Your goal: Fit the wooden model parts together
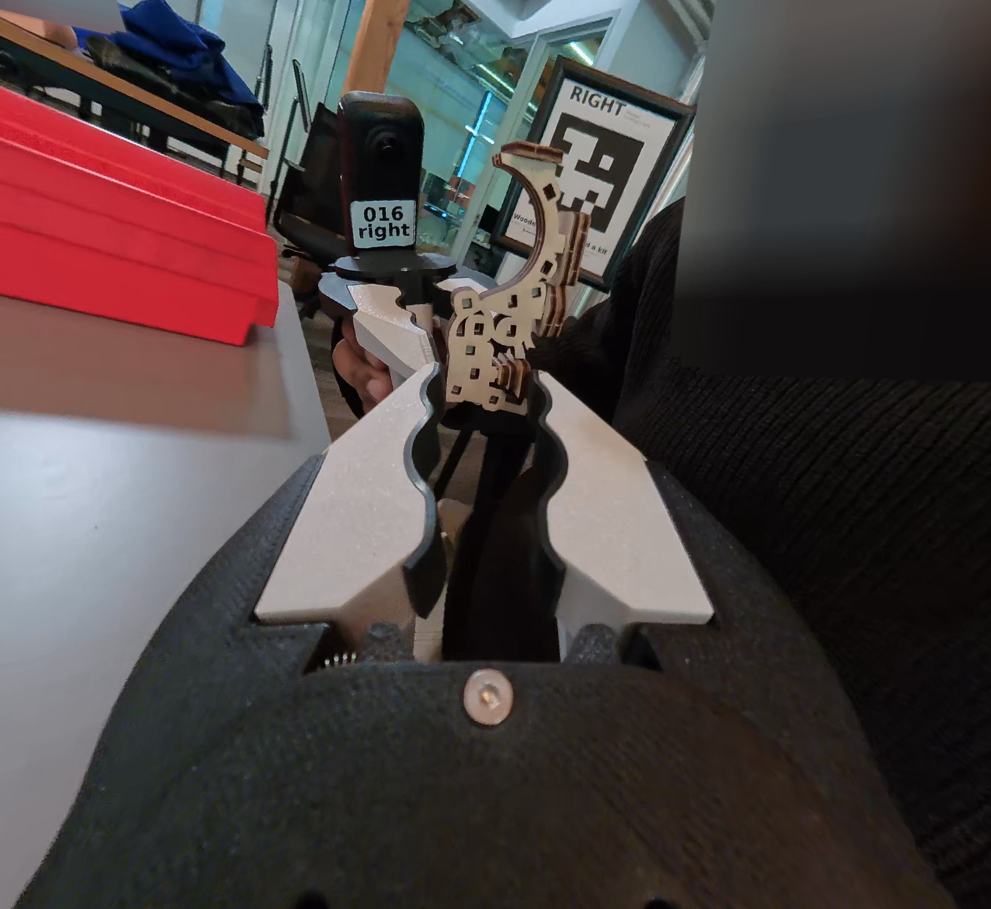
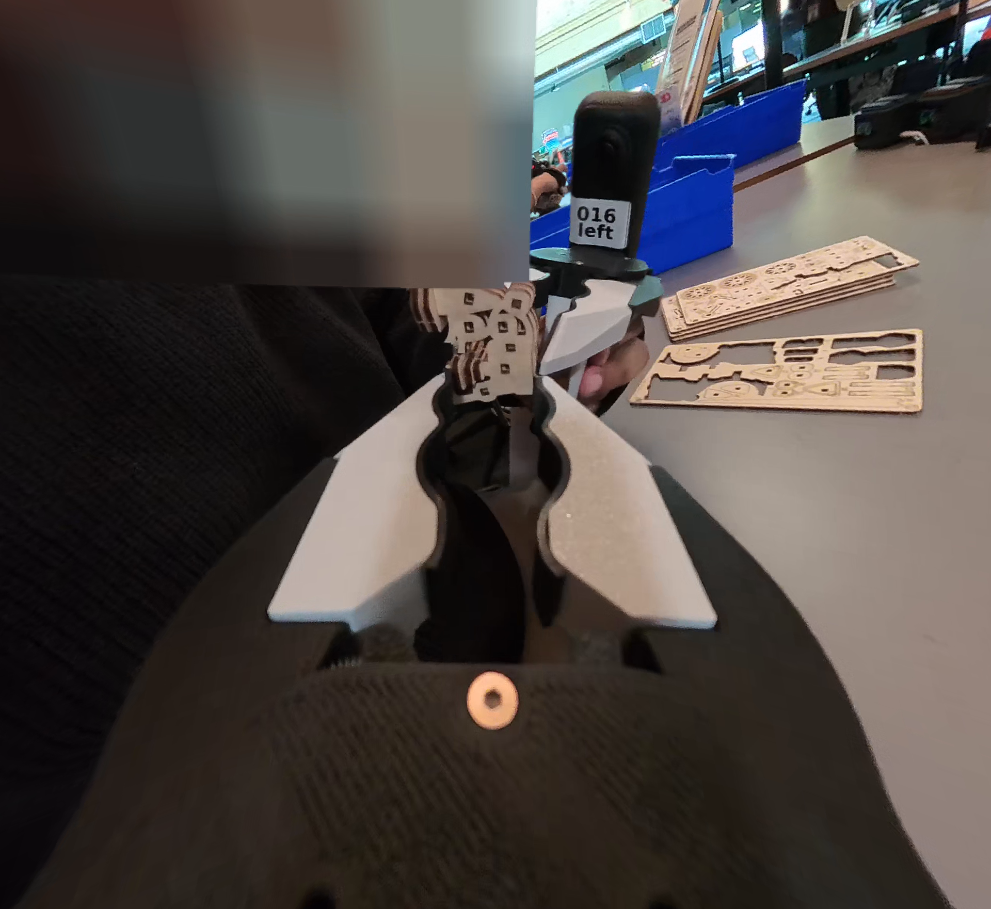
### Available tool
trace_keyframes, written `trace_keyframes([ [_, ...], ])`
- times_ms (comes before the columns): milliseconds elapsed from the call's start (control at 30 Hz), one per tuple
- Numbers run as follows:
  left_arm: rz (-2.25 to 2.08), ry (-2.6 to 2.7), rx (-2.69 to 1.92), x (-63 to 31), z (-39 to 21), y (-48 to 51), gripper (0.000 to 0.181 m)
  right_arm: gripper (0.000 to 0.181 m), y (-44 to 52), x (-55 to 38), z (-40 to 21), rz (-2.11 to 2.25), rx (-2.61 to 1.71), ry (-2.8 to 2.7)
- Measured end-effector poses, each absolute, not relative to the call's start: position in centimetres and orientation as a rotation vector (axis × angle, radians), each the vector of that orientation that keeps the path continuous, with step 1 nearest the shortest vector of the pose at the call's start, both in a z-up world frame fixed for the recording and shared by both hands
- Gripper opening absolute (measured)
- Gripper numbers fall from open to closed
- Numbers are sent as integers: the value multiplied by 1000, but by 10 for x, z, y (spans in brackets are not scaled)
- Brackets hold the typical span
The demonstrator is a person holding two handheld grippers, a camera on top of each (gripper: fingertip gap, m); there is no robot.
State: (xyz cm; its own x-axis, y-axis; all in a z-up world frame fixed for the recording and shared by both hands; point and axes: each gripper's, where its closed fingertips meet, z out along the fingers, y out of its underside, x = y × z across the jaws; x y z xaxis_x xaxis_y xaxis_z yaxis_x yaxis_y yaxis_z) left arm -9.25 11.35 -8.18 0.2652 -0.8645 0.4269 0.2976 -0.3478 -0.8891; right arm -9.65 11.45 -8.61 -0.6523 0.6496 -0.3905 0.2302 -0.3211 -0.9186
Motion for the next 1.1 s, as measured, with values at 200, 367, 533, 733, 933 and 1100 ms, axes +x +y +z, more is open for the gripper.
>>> trace_keyframes([
  [200, -1279, 588, -1436, -90, -78, 111, 30, 28, 112, -94, -82, 2035, -1068, -1632],
  [367, -1236, 597, -1435, -89, -77, 111, 30, 28, 112, -92, -80, 2026, -1043, -1631],
  [533, -1236, 578, -1438, -90, -76, 113, 30, 28, 114, -93, -80, 2042, -1054, -1618],
  [733, -1365, 433, -1452, -99, -80, 124, 30, 28, 124, -101, -83, 2162, -1203, -1516],
  [933, -1557, 256, -1449, -107, -88, 135, 30, 28, 132, -109, -94, 2159, -1331, -1479],
  [1100, -1538, 277, -1458, -106, -89, 135, 30, 29, 132, -108, -95, 2158, -1339, -1478],
])
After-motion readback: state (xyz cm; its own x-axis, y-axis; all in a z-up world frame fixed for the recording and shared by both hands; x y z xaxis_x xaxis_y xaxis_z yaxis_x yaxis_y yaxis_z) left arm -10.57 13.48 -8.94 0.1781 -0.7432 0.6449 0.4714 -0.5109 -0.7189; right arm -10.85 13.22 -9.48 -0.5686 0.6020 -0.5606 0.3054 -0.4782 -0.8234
